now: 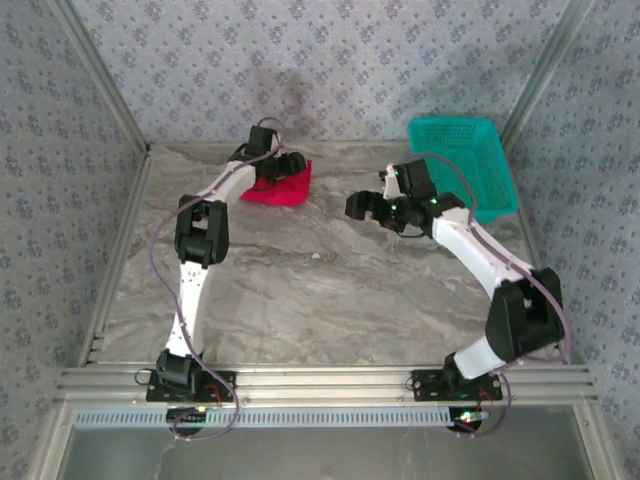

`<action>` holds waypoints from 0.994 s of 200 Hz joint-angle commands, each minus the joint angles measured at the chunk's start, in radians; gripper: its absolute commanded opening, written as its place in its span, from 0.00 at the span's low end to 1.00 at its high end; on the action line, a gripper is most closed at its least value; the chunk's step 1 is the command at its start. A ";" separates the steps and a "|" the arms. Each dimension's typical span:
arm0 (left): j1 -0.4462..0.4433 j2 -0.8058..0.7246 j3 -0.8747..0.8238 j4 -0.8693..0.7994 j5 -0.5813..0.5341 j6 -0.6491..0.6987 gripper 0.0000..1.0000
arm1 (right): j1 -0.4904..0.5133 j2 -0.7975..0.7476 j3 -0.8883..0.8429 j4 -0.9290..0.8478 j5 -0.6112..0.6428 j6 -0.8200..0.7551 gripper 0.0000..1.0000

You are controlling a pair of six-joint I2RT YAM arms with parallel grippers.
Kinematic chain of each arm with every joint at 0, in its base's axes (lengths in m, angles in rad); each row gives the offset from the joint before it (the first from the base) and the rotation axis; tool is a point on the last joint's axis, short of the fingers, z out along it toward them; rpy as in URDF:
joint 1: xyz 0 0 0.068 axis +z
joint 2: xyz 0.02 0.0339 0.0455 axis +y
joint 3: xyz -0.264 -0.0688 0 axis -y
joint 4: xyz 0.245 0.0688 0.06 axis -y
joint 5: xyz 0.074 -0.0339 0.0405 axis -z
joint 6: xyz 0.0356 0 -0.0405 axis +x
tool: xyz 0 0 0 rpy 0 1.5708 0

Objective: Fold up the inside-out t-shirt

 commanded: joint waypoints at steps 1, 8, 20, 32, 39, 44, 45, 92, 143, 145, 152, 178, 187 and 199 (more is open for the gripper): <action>0.065 0.042 0.078 -0.127 -0.064 0.042 0.67 | -0.019 -0.089 -0.054 -0.096 0.040 -0.070 0.94; 0.080 0.051 0.097 -0.133 -0.063 0.046 0.67 | -0.030 -0.106 -0.069 -0.107 0.043 -0.078 0.95; 0.098 0.064 0.138 -0.156 -0.061 0.052 0.67 | -0.053 -0.131 -0.090 -0.111 0.047 -0.089 0.96; 0.106 0.062 0.171 -0.179 -0.070 0.064 0.67 | -0.070 -0.143 -0.089 -0.132 0.072 -0.105 0.97; 0.109 0.054 0.187 -0.192 -0.070 0.065 0.67 | -0.081 -0.146 -0.075 -0.150 0.106 -0.117 0.98; 0.109 0.044 0.198 -0.203 -0.068 0.066 0.68 | -0.089 -0.150 -0.063 -0.184 0.144 -0.130 1.00; 0.110 0.042 0.200 -0.205 -0.067 0.066 0.68 | -0.090 -0.151 -0.060 -0.189 0.154 -0.133 1.00; 0.053 -0.309 -0.029 -0.188 -0.194 0.176 1.00 | -0.113 -0.227 -0.113 -0.126 0.854 -0.133 1.00; 0.002 -0.882 -0.818 0.209 -0.466 0.378 1.00 | -0.278 -0.224 -0.436 0.315 0.927 -0.210 1.00; 0.002 -0.901 -0.857 0.235 -0.466 0.389 1.00 | -0.287 -0.223 -0.456 0.348 0.902 -0.229 1.00; 0.003 -0.962 -0.972 0.314 -0.469 0.429 1.00 | -0.313 -0.219 -0.523 0.473 0.839 -0.278 1.00; 0.009 -1.129 -1.311 0.511 -0.541 0.502 1.00 | -0.330 -0.184 -0.689 0.815 0.783 -0.427 1.00; 0.019 -1.169 -1.389 0.538 -0.555 0.506 1.00 | -0.331 -0.154 -0.695 0.848 0.807 -0.439 1.00; 0.037 -1.204 -1.478 0.574 -0.560 0.510 1.00 | -0.337 -0.109 -0.717 0.932 0.800 -0.460 1.00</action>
